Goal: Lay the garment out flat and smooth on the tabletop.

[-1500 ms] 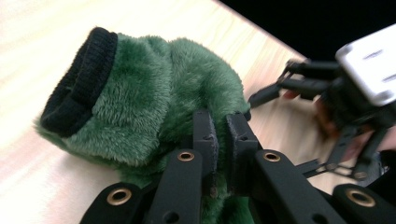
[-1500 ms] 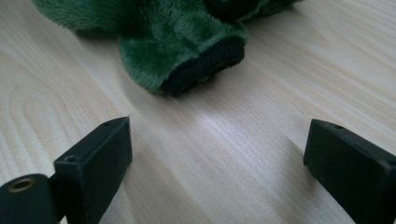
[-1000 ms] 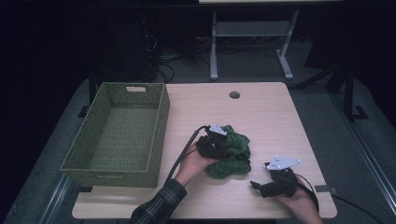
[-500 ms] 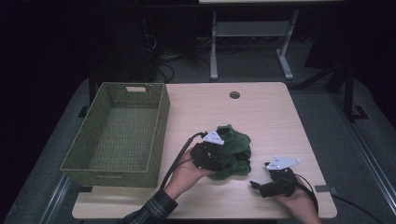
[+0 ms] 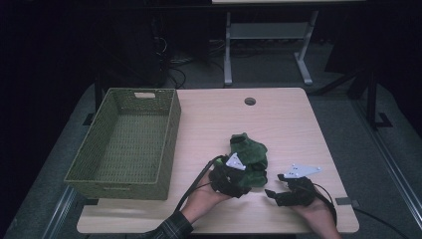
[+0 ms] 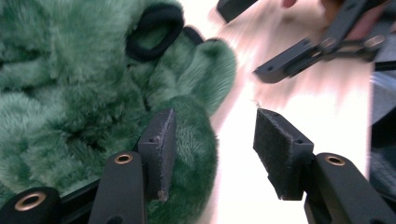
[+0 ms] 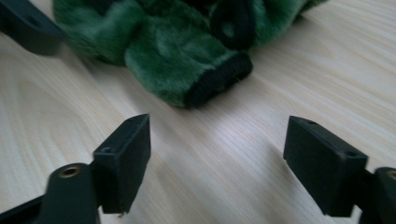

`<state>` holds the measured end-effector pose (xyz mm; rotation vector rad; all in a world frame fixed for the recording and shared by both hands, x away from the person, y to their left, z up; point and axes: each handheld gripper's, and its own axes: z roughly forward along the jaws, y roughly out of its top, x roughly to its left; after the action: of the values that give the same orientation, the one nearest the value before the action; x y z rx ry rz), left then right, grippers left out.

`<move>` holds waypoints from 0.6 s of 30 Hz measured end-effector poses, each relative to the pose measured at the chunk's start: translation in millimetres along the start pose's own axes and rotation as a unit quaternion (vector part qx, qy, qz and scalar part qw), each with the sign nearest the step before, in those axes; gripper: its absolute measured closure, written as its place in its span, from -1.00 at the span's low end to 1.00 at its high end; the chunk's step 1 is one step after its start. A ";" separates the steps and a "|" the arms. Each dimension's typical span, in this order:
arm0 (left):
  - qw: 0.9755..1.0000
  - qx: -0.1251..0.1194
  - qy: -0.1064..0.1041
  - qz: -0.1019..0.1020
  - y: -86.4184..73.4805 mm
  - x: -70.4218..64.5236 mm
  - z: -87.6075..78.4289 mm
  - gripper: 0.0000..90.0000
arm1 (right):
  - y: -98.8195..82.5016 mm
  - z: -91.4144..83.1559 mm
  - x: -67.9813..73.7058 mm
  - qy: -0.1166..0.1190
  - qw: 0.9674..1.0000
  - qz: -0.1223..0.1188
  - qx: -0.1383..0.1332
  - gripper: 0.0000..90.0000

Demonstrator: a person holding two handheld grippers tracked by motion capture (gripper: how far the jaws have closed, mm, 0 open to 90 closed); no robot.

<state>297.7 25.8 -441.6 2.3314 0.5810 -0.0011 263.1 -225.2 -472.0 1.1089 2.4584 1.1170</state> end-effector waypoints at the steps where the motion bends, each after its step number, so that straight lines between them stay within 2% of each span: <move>1: 1.000 0.000 0.004 -0.001 -1.7 2.2 2.1 0.07 | 1.2 0.8 0.7 0.004 1.000 -0.001 0.000 -0.41; 3: 1.000 -0.001 0.007 -0.005 -3.7 5.4 4.4 0.09 | 4.1 4.4 2.7 0.009 1.000 -0.008 0.001 -0.33; 5: 1.000 -0.001 0.019 -0.002 -5.7 7.3 6.1 0.15 | 5.9 6.3 4.7 0.015 1.000 -0.009 0.001 -0.29; 6: 1.000 0.008 0.023 0.002 -6.9 9.8 6.7 0.18 | 6.9 7.3 5.2 0.020 1.000 -0.010 0.001 -0.26; 8: 1.000 0.001 0.022 -0.006 -8.6 11.1 8.0 0.26 | 8.4 8.8 6.5 0.026 1.000 -0.009 -0.001 -0.23; 13: 0.999 0.012 0.037 0.009 -9.4 11.3 8.9 0.51 | 11.2 10.8 6.3 0.035 0.999 -0.005 -0.006 -0.13; 17: 0.999 0.016 0.039 0.008 -8.8 11.9 9.8 0.70 | 14.6 13.4 5.1 0.037 0.999 -0.002 -0.011 0.06; 18: 0.999 0.017 0.040 0.009 -8.5 11.7 9.7 0.74 | 15.5 14.9 4.4 0.039 0.999 -0.003 -0.009 0.16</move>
<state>306.3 29.7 -456.2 2.3775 0.6040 0.0914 275.6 -207.2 -470.6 1.0728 2.5039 1.2003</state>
